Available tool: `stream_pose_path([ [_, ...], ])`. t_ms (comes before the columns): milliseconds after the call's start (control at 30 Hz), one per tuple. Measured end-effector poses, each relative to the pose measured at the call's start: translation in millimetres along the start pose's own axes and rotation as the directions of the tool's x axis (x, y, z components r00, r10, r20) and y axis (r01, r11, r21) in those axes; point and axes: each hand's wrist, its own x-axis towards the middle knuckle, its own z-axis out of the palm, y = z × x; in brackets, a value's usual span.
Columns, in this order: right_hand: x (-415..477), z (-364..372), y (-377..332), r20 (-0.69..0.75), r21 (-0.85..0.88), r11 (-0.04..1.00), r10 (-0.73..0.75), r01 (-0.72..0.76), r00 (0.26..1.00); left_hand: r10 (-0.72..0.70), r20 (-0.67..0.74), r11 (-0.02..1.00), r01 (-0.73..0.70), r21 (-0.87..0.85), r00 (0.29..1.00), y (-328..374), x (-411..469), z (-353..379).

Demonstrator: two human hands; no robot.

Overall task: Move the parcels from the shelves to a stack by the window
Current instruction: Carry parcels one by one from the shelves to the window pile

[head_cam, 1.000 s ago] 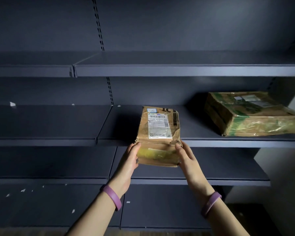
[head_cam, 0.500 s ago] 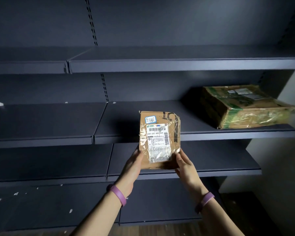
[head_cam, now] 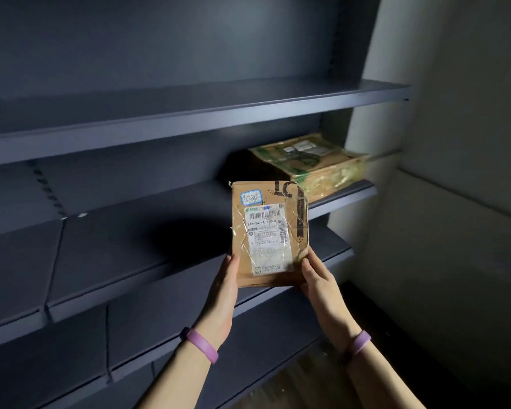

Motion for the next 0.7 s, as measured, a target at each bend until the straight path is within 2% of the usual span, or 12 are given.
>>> stream_pose_path([
  [167,-40.2,-81.2,-15.2,-0.194,0.008,1.000,-0.008,0.010,0.981,-0.022,0.257,0.999,0.009,0.050,0.966,-13.2,-6.2,84.5],
  [333,-102.9,-166.7,-32.1,-0.392,-0.018,0.998,-0.058,0.056,0.918,-0.132,0.343,0.990,0.104,0.098,0.930,-33.7,-41.4,176.0],
  [500,-179.7,-247.2,-47.1,-0.536,-0.077,0.995,-0.089,0.056,0.840,-0.190,0.517,0.975,0.101,0.196,0.835,-61.5,-99.3,265.2],
  [700,-273.4,-326.1,-61.0,-0.667,-0.186,0.982,-0.141,0.019,0.732,-0.211,0.687,0.974,0.089,0.210,0.696,-94.0,-185.8,351.2],
])
